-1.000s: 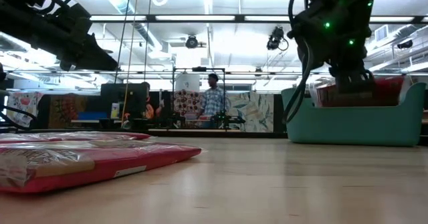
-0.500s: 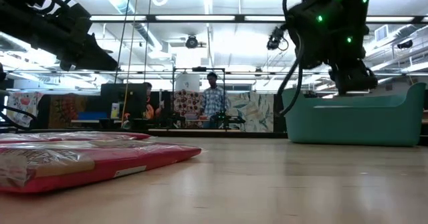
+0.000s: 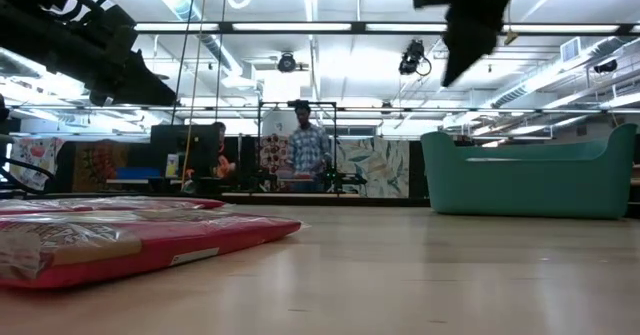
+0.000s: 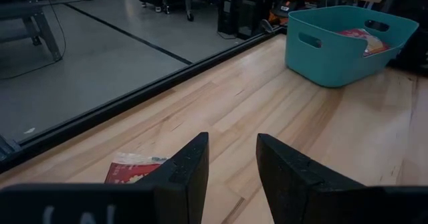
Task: Sort popcorn bags into baskets
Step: Put the red popcorn bag into the green container
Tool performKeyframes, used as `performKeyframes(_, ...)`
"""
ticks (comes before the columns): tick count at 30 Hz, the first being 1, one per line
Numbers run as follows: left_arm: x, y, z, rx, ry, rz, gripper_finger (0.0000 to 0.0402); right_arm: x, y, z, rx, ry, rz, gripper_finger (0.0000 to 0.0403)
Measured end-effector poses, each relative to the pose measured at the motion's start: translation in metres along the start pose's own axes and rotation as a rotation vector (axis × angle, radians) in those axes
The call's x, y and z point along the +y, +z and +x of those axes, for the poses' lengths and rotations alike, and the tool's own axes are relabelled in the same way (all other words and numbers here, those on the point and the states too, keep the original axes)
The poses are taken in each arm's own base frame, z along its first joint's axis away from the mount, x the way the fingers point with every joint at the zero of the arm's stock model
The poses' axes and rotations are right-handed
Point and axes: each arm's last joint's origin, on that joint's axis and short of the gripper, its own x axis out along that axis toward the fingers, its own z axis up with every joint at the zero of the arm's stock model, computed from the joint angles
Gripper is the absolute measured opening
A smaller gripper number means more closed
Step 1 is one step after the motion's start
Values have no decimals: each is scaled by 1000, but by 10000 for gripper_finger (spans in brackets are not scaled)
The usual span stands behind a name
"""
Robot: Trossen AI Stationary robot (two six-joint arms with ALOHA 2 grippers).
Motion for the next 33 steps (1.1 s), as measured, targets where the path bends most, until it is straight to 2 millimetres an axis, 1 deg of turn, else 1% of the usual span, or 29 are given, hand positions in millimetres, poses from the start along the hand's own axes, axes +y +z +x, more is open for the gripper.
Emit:
performKeyframes(3,0,0,0,0,0,-1,130,4,12,-3,-94,85,38,122)
performKeyframes(6,0,0,0,0,0,-6,130,12,25,-3,-175,166,45,122)
performKeyframes(15,0,0,0,-1,0,-8,130,55,63,23,-343,410,-11,122)
performKeyframes(19,0,0,0,-2,2,-8,130,69,72,33,-396,504,-31,122)
performKeyframes(24,0,1,0,-5,3,-11,130,86,78,41,-431,616,-44,122)
performKeyframes(27,0,2,0,-19,5,-16,130,101,81,45,-432,703,-52,122)
performKeyframes(29,0,2,0,-20,9,-16,130,112,85,46,-418,733,-72,122)
performKeyframes(33,0,2,0,-21,10,-15,130,139,98,40,-442,827,-135,122)
